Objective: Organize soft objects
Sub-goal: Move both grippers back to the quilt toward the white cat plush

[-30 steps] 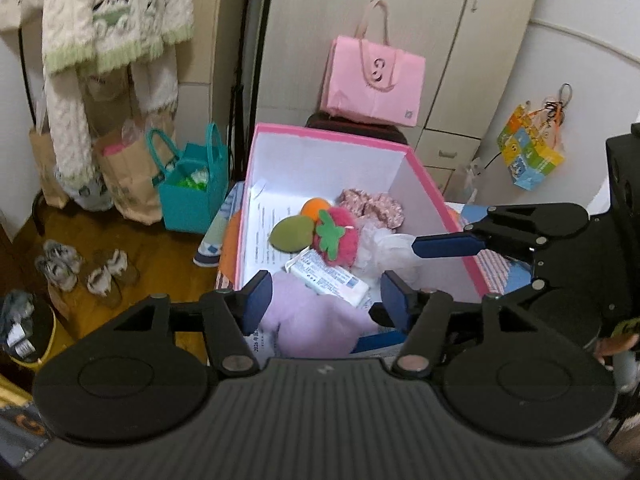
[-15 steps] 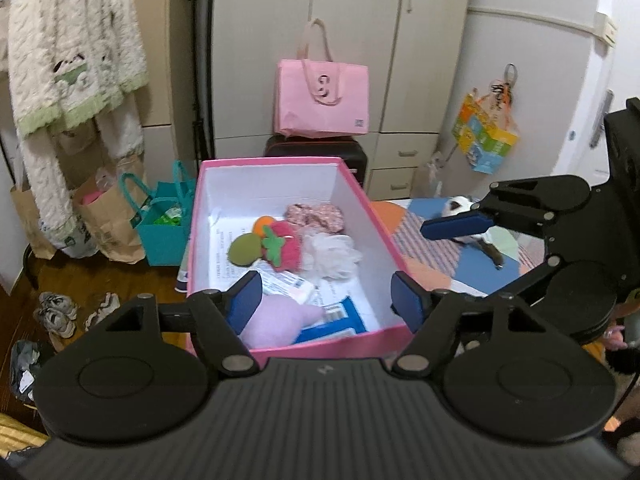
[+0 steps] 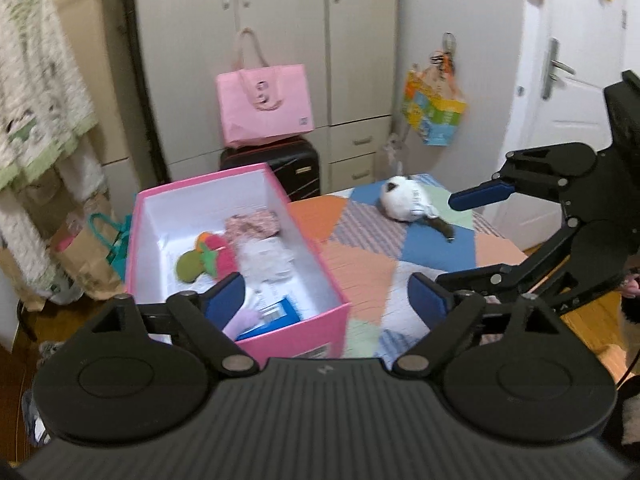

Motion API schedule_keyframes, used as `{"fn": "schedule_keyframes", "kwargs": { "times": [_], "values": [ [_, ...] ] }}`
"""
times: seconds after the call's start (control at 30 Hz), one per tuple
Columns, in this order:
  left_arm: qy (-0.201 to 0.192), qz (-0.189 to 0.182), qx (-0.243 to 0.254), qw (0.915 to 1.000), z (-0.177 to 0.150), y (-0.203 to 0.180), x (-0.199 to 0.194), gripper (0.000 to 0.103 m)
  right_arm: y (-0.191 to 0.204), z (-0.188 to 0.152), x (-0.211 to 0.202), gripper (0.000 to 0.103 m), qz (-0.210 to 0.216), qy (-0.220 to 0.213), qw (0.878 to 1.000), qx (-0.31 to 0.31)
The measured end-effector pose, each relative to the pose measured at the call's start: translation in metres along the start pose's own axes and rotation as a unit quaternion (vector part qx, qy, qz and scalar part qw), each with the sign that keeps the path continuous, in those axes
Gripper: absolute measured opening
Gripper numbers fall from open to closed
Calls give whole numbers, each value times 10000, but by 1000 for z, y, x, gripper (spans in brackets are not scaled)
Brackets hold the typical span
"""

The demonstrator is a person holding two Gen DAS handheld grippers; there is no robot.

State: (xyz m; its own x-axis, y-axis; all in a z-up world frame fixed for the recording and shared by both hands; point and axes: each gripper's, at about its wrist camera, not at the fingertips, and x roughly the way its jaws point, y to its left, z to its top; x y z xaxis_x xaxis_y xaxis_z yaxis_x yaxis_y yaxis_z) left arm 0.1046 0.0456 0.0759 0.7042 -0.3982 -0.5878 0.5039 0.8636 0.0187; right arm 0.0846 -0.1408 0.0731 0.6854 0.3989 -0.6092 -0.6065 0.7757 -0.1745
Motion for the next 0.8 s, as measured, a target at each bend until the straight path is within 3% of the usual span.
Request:
{"fn": "schedule_keyframes", "kwargs": {
  "times": [0.23, 0.63, 0.8],
  "values": [
    [14, -167, 411, 9990, 16, -42, 25, 98, -31, -43, -15, 83, -244, -46, 9985, 490],
    [-45, -658, 158, 9977, 48, -83, 93, 100, -89, -93, 1, 83, -799, -408, 9929, 781],
    [-359, -453, 253, 9980, 47, -96, 121, 100, -103, -108, 23, 83, -990, -649, 9912, 592]
  ]
}}
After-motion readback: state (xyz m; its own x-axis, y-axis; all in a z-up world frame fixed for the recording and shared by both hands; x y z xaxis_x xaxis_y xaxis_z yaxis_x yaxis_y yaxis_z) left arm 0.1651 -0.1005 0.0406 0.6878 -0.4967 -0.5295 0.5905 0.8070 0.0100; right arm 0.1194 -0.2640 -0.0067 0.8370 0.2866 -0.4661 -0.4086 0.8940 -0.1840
